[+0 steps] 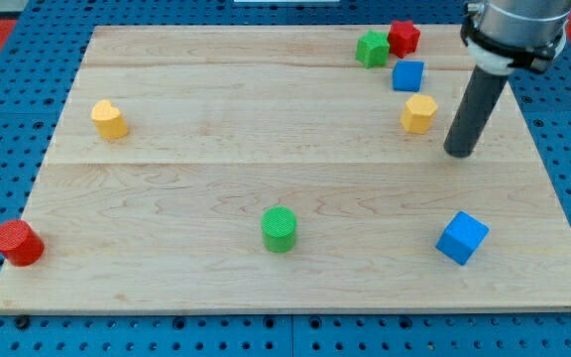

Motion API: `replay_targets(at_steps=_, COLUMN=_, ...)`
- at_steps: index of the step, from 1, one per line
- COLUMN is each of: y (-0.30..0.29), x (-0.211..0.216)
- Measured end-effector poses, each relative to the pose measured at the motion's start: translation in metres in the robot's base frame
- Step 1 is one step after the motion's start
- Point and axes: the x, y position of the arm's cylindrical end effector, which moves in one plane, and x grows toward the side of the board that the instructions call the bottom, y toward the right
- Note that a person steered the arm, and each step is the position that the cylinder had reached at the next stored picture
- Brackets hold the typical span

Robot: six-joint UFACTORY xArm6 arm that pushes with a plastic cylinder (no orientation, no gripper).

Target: Touch the bottom left of the cube

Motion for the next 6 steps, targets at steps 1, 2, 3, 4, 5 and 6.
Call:
replay_targets(at_steps=1, y=-0.046, x=-0.049)
replay_targets(at_steps=2, y=0.029, x=-0.013)
replay_targets(at_steps=3, y=0.136, x=0.04)
replay_targets(at_steps=4, y=0.123, x=0.171)
replay_targets(at_steps=5, y=-0.013, x=0.187)
replay_targets(at_steps=6, y=-0.07, x=0.116)
